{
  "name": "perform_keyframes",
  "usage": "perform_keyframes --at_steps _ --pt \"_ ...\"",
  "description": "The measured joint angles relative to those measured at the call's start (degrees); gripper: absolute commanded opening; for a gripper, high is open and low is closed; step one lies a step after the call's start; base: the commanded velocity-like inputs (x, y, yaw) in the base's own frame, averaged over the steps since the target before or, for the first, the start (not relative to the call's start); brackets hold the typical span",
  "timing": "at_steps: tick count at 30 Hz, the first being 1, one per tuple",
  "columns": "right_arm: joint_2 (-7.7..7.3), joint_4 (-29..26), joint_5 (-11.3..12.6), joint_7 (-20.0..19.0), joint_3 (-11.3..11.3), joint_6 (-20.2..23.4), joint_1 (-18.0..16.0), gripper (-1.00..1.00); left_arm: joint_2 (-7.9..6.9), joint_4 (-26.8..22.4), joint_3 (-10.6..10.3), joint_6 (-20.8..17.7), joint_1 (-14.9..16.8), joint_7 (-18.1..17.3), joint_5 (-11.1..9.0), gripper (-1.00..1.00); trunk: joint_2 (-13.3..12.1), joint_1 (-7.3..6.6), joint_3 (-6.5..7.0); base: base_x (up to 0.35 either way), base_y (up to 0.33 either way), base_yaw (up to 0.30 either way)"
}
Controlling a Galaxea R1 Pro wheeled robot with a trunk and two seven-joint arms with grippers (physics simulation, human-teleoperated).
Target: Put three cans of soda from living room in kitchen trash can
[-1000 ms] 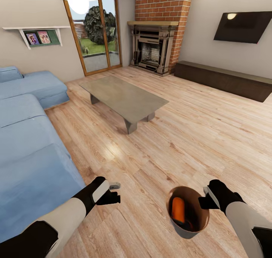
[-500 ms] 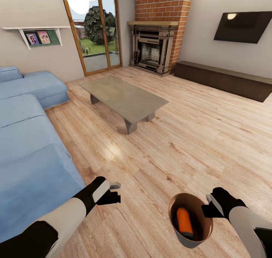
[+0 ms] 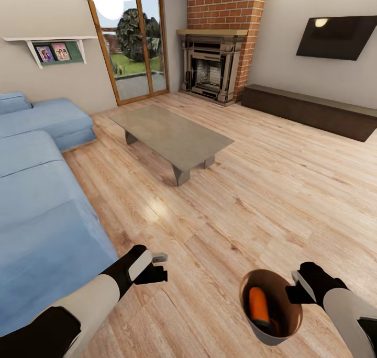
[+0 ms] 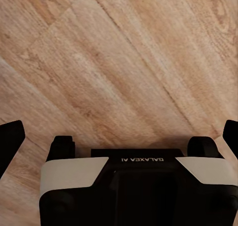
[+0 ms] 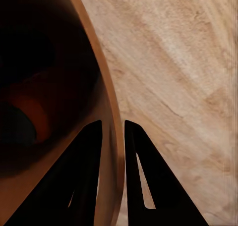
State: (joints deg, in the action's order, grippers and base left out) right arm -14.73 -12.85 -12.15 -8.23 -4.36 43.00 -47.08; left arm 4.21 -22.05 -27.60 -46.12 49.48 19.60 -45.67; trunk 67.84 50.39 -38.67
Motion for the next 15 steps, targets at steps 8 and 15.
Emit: perform_keyframes --at_steps 8,15 --pt "-0.33 0.73 0.73 -0.09 -0.16 -4.20 0.92 -1.00 0.04 -0.14 -0.02 0.02 0.00 0.00 -0.01 1.00 0.00 0.00 0.00 0.000 0.000 0.000" --pt "-1.17 3.85 0.15 -0.01 0.20 -7.60 1.58 -1.00 0.09 -0.18 -0.02 0.06 0.00 0.00 0.04 1.00 0.00 0.00 0.00 0.000 0.000 0.000"
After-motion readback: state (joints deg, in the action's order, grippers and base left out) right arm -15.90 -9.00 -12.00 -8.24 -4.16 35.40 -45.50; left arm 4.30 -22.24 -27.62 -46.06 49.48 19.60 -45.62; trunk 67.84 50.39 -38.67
